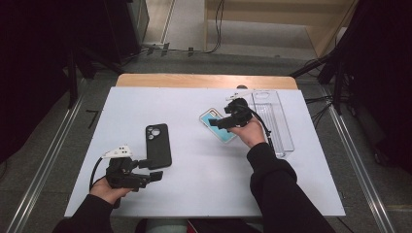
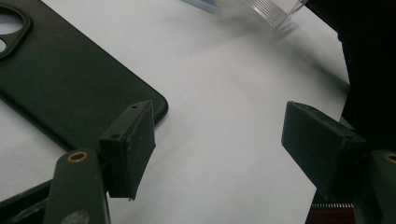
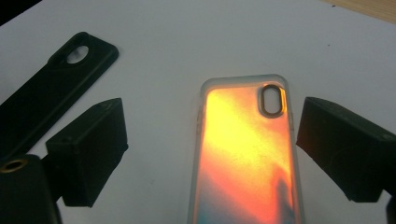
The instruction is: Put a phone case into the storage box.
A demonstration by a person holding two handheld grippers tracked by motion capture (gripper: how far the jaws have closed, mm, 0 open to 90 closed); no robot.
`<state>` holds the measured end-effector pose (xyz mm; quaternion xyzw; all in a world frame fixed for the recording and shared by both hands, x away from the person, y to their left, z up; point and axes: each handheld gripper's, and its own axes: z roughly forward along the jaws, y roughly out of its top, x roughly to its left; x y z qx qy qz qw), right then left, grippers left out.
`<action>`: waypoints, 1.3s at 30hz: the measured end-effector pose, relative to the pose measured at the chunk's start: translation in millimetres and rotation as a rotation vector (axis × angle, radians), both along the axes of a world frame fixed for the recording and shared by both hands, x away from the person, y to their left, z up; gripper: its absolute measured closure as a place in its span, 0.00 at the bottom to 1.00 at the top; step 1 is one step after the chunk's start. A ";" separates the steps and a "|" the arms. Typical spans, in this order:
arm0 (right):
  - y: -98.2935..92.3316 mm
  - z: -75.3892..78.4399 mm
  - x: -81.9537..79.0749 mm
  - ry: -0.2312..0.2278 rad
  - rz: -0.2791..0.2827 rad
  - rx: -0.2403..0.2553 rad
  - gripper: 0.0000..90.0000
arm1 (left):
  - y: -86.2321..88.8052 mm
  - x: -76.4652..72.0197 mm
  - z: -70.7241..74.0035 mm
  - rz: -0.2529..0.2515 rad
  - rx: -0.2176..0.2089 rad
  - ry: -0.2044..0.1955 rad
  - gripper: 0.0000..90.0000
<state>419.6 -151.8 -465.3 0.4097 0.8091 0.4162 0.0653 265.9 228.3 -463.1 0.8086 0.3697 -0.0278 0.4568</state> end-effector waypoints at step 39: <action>6.3 -33.7 11.5 0.096 -0.037 -0.125 0.08 | 0.6 0.0 0.0 0.002 -0.003 0.002 0.29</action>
